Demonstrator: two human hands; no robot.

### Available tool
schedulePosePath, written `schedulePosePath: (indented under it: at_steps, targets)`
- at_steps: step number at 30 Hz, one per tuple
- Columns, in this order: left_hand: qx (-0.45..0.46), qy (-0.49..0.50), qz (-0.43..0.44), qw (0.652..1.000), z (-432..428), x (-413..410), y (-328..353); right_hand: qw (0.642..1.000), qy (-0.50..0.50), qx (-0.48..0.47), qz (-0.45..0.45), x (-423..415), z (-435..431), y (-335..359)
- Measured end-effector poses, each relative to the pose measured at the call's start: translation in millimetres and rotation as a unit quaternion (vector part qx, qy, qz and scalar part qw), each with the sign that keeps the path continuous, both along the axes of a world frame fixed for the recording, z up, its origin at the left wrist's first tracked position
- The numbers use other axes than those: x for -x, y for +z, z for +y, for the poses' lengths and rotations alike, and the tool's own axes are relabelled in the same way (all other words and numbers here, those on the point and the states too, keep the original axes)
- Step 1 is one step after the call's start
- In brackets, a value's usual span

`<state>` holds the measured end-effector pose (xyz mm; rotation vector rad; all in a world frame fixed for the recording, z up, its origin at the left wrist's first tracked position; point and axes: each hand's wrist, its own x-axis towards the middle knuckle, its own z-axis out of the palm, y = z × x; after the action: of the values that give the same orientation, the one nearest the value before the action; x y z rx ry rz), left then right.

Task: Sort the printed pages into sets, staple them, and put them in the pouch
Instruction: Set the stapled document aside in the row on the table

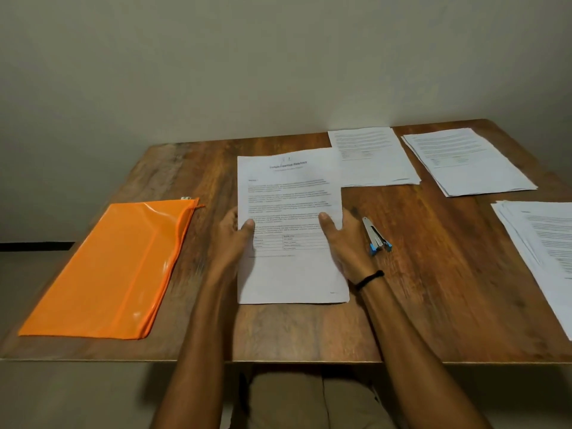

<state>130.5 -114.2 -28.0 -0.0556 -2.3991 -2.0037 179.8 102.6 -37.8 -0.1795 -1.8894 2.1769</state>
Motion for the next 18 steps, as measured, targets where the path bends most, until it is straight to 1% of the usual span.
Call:
schedulePosePath:
  at_steps: [2,5,8,11,13,16,18]
  targets:
    - [-0.003,0.019,0.010,1.000,0.1,-2.7,-3.0,0.999,0.036,-0.025,-0.007,-1.5,1.9,5.1]
    - [0.004,0.046,0.031,0.998,-0.1,-4.5,-4.1,0.992,0.075,-0.100,-0.030,-3.4,4.0,4.1]
    - [0.014,0.062,0.045,0.997,-0.3,-4.6,-6.5,0.982,0.124,-0.126,-0.065,-4.9,7.1,-2.4]
    - [0.012,0.084,0.027,0.996,-4.6,-1.1,-10.0,0.971,0.160,-0.142,-0.103,-8.4,7.7,-7.0]
    - [0.018,0.079,-0.008,0.997,-10.1,2.1,-16.7,0.976,0.121,-0.141,-0.110,-6.6,5.1,-13.2]
    - [0.036,0.030,-0.089,0.995,-17.1,2.4,-24.5,0.985,0.042,-0.132,-0.106,-1.5,-2.3,-24.1]
    - [0.048,0.017,-0.122,0.991,-20.9,0.1,-27.8,0.985,0.027,-0.126,-0.112,3.6,-3.5,-28.3]
